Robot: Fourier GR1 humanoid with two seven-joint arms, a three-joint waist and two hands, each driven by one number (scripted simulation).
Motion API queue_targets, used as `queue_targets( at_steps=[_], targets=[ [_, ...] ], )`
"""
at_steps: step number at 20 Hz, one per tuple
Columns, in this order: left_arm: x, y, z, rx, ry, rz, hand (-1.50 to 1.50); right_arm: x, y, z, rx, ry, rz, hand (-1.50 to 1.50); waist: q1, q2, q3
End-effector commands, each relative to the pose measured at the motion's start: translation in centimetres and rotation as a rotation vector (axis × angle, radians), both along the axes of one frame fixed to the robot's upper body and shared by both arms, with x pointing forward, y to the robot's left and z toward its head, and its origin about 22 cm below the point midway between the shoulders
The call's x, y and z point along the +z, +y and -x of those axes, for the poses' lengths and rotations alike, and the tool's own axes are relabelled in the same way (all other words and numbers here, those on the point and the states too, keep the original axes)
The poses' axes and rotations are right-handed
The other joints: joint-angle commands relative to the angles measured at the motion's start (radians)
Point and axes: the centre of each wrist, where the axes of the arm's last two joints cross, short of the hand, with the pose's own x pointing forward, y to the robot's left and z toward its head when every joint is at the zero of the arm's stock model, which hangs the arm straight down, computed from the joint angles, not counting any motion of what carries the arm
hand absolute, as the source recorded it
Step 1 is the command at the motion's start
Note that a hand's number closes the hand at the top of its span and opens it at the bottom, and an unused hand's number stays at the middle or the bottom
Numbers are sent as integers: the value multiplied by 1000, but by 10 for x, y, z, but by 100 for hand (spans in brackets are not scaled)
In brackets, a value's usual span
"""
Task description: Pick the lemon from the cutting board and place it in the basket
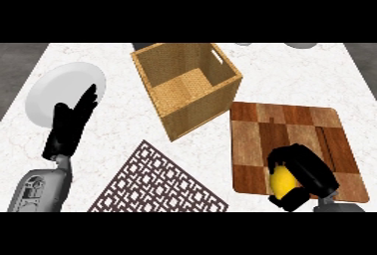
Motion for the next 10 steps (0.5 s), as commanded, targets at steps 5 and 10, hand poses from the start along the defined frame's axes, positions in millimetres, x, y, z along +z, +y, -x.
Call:
queue_targets(
  at_steps=[5,10],
  targets=[
    [11,-20,-12,-94,-16,-8,0,30,154,-25,70,-112,244,150,107,9,0],
    [8,-30,-16,-106,-20,11,0,44,194,-16,-1,-46,163,150,117,17,12]
  ],
)
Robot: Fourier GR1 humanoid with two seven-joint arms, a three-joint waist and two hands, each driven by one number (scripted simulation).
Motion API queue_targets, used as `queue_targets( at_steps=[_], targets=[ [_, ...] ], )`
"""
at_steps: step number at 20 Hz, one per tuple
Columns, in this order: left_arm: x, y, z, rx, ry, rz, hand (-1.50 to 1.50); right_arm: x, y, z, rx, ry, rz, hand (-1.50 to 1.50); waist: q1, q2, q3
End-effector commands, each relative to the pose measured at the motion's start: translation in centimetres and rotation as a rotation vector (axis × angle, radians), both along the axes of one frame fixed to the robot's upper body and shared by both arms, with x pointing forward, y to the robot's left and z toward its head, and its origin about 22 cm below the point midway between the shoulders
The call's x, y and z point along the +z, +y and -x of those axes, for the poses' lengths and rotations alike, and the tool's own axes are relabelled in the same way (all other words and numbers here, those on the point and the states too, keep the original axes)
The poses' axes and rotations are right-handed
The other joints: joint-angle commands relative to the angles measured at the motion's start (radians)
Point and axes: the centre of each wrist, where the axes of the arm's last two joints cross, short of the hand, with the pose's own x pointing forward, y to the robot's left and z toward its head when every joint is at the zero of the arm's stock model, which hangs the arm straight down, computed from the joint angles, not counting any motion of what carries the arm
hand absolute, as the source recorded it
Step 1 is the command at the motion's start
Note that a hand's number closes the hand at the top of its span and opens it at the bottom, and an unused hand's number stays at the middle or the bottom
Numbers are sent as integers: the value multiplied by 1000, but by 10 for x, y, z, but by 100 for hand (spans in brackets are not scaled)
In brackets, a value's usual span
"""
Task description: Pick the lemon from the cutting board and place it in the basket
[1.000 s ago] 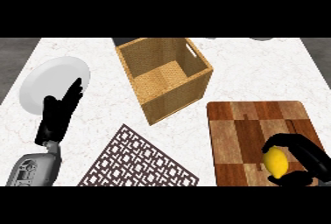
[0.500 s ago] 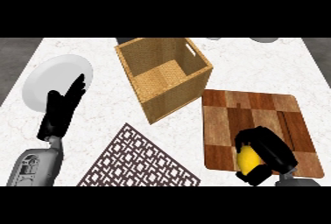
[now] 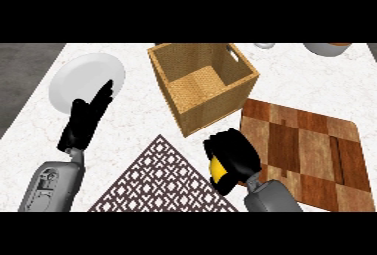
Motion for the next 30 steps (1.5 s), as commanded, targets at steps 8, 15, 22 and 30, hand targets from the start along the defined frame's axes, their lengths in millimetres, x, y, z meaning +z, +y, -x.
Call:
queue_targets(
  at_steps=[8,15,22,30],
  targets=[
    [3,-8,-8,-21,0,4,0,74,73,27,-133,-9,-444,150,18,-4,9],
    [-3,-11,-9,-22,20,-5,0,152,112,35,-193,-113,-613,150,12,-16,1],
    [-7,-1,-12,-4,42,-4,0,235,150,27,-285,-149,-685,150,-4,-11,-1],
    [-14,-4,-6,25,20,-21,0,301,191,-9,-448,-263,-481,150,-31,-11,-2]
  ],
)
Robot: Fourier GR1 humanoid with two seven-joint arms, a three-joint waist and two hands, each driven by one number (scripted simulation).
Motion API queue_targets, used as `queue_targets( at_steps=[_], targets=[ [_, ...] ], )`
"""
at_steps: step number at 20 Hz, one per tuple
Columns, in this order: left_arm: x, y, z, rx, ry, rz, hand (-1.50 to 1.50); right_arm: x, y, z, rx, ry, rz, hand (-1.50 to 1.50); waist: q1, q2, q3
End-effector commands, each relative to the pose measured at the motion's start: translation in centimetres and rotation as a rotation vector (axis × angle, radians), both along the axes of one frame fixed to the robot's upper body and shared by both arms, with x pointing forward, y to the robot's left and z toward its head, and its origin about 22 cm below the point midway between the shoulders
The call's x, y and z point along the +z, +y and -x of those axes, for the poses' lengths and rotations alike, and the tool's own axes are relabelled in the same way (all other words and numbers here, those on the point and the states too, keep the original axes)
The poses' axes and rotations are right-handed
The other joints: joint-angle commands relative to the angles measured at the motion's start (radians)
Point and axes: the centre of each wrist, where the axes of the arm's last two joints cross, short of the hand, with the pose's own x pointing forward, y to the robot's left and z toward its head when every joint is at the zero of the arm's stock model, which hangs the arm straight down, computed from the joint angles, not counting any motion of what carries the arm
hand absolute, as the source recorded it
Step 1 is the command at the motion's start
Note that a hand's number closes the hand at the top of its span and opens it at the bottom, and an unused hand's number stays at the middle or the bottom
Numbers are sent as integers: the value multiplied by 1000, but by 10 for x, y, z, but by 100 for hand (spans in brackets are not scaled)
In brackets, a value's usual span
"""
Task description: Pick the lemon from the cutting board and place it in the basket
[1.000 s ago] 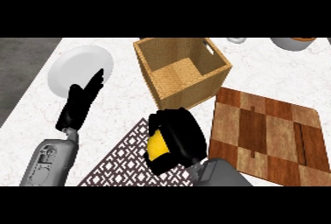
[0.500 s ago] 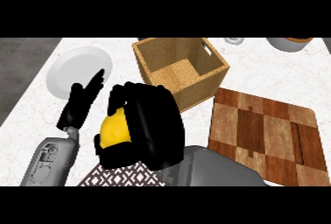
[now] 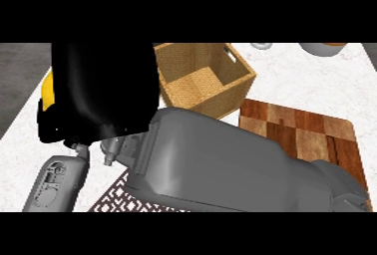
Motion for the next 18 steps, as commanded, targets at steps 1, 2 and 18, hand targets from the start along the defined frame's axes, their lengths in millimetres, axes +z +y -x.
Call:
queue_targets(
  at_steps=[1,2,18],
  targets=[
    [3,-2,-3,20,0,0,0,37,26,-13,-187,41,123,150,-19,3,-1],
    [2,22,1,31,2,-6,0,34,29,-16,-234,58,170,150,-24,-1,-1],
    [-6,29,15,83,-1,8,0,22,-11,-117,-304,148,384,150,-90,9,6]
  ],
)
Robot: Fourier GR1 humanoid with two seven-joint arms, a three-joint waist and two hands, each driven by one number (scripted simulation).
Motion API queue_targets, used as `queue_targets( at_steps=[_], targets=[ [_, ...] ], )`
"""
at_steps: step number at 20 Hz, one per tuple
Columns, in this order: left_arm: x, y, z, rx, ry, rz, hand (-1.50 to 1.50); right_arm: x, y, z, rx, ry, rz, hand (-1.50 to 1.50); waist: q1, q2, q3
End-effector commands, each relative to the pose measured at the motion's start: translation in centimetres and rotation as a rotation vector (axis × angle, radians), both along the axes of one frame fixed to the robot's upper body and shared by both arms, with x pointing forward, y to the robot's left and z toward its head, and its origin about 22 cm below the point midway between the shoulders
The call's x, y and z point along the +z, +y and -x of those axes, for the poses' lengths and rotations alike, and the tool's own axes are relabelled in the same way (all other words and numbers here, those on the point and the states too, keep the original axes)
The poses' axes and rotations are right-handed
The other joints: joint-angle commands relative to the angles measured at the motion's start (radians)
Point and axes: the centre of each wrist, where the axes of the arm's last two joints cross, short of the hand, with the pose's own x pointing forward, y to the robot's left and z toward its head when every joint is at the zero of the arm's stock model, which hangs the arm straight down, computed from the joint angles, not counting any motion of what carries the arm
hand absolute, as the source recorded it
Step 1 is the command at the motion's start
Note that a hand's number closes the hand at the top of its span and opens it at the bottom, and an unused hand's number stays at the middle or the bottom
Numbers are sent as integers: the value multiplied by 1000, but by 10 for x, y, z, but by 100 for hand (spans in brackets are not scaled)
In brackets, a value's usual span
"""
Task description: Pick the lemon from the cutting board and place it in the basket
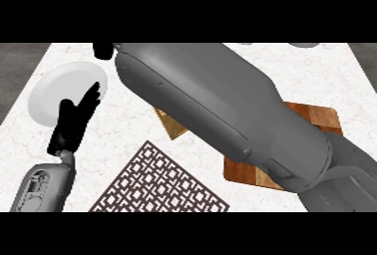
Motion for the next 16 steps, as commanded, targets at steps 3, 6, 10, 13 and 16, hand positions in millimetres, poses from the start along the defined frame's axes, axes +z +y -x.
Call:
queue_targets(
  at_steps=[3,6,10,13,16],
  targets=[
    [-1,-1,6,5,11,18,0,-21,-16,-17,49,41,-6,150,-13,-1,1],
    [-6,-8,14,15,-3,16,0,-33,-37,-38,65,63,-8,150,-7,1,1],
    [4,3,5,19,-1,11,0,-65,-55,-46,54,79,6,150,-19,-1,2],
    [-4,1,14,9,-12,9,0,-86,-45,-47,59,119,17,150,-11,1,1],
    [-2,-11,6,12,11,9,0,-94,-53,-52,74,200,-90,150,-8,2,1]
  ],
)
